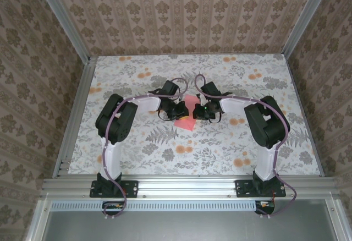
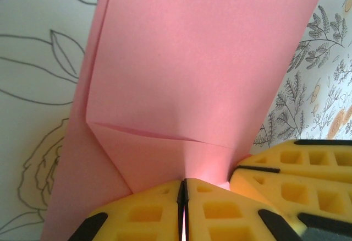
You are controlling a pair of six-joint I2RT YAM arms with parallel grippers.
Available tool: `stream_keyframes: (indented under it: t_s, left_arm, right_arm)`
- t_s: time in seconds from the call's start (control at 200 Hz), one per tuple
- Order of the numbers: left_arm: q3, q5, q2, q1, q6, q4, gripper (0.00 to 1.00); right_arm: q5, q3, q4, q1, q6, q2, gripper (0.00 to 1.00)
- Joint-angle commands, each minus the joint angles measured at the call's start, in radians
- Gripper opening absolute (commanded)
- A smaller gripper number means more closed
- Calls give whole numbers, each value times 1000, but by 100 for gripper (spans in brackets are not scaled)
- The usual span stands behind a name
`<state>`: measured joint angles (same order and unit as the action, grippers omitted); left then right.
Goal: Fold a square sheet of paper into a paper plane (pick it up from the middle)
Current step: Fold the triangle a second time at the center of the table.
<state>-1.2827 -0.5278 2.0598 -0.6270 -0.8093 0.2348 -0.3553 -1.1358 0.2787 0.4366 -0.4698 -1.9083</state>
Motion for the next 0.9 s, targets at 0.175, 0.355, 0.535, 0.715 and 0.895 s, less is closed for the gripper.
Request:
stream_keyframes:
  t_s: [0.175, 0.355, 0.535, 0.715, 0.895]
  left_arm:
    - [34, 55, 60, -11, -50, 88, 11]
    - [35, 57, 66, -13, -62, 95, 11]
    - [37, 58, 68, -13, -64, 102, 11]
    - [33, 61, 72, -14, -63, 108, 11]
    - [28, 61, 75, -13, -60, 115, 11]
  right_arm:
    - [-51, 108, 61, 44, 17, 188, 12]
    - [-13, 118, 83, 115, 24, 192, 14]
    - [2, 82, 74, 143, 24, 130, 14]
    - [29, 34, 87, 156, 28, 85, 14]
    - [73, -6, 120, 157, 31, 46, 14]
